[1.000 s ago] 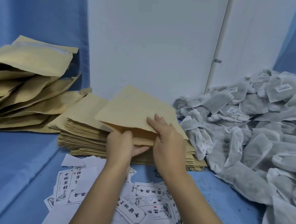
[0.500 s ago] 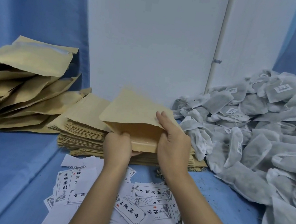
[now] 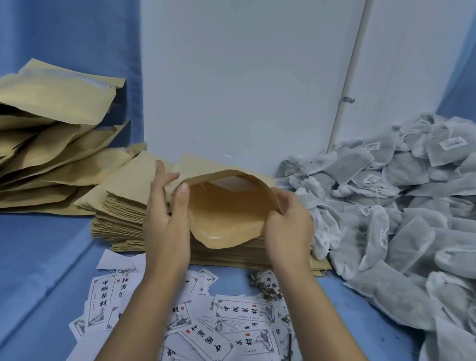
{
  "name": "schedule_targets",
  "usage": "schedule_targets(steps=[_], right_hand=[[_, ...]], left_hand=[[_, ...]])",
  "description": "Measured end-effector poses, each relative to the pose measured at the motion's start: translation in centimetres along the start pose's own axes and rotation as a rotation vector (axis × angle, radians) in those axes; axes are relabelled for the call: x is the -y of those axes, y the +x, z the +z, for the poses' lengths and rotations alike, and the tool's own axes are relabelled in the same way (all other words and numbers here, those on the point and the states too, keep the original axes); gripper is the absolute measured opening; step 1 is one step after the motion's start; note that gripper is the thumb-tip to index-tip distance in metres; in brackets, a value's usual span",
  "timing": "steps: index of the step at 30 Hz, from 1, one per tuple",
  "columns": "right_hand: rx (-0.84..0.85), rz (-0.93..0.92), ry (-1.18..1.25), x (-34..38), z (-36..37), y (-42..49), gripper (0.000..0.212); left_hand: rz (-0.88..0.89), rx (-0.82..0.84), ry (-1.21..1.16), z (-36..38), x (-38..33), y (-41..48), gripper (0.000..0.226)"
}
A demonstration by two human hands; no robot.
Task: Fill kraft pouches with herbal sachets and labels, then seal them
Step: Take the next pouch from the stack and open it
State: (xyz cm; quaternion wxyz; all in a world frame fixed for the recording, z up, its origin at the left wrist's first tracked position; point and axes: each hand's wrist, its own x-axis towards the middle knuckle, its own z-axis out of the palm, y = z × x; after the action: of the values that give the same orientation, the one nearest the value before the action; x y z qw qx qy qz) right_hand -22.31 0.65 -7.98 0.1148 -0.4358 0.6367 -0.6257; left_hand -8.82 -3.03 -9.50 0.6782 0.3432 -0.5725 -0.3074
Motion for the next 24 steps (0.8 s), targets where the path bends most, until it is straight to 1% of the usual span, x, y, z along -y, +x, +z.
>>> schedule_targets(steps=[2, 3, 6, 8, 10, 12, 13, 14, 16, 17, 19, 21, 24], right_hand=[[-0.025, -0.017, 0.07, 0.1, -0.1, 0.0, 0.053], [-0.042, -0.035, 0.098, 0.1, -0.1, 0.0, 0.054], [-0.086, -0.064, 0.161, 0.3, -0.2, 0.1, 0.054], [-0.101, -0.073, 0.189, 0.3, -0.2, 0.1, 0.054], [-0.119, -0.072, 0.2, 0.0, -0.3, 0.1, 0.053], [-0.137, -0.067, 0.226, -0.2, -0.4, 0.3, 0.055], [-0.145, -0.061, 0.241, -0.4, -0.5, 0.5, 0.056], [-0.15, -0.053, 0.249, -0.5, -0.6, 0.7, 0.057], [-0.146, -0.05, 0.242, -0.8, -0.6, 0.9, 0.06], [-0.136, -0.053, 0.235, -0.9, -0.5, 1.0, 0.061], [-0.107, -0.073, 0.23, -0.9, -0.2, 0.6, 0.062], [-0.087, -0.121, 0.211, -0.8, 0.2, 0.2, 0.062], [-0.085, -0.165, 0.154, -0.6, 0.4, -0.1, 0.055]], left_hand=[[0.044, -0.007, 0.081, -0.1, 0.2, -0.2, 0.009], [0.08, -0.023, 0.119, -0.2, 0.2, -0.3, 0.011], [0.154, -0.043, 0.138, -0.2, 0.2, -0.4, 0.013], [0.194, -0.011, 0.15, -0.2, 0.3, -0.3, 0.008], [0.25, 0.057, 0.203, -0.2, 0.5, -0.3, 0.024], [0.238, 0.082, 0.26, -0.2, 0.7, -0.3, 0.038], [0.195, 0.04, 0.266, -0.2, 0.7, -0.2, 0.042], [0.133, -0.038, 0.244, -0.2, 0.7, -0.2, 0.042], [0.01, -0.218, 0.119, -0.1, 0.6, -0.1, 0.035], [-0.022, -0.289, 0.067, 0.0, 0.5, -0.1, 0.031], [-0.037, -0.348, 0.04, 0.2, 0.1, -0.1, 0.026], [0.003, -0.3, 0.082, 0.4, -0.1, -0.3, 0.026], [0.194, -0.092, 0.247, 0.9, -0.1, -0.6, 0.03]])
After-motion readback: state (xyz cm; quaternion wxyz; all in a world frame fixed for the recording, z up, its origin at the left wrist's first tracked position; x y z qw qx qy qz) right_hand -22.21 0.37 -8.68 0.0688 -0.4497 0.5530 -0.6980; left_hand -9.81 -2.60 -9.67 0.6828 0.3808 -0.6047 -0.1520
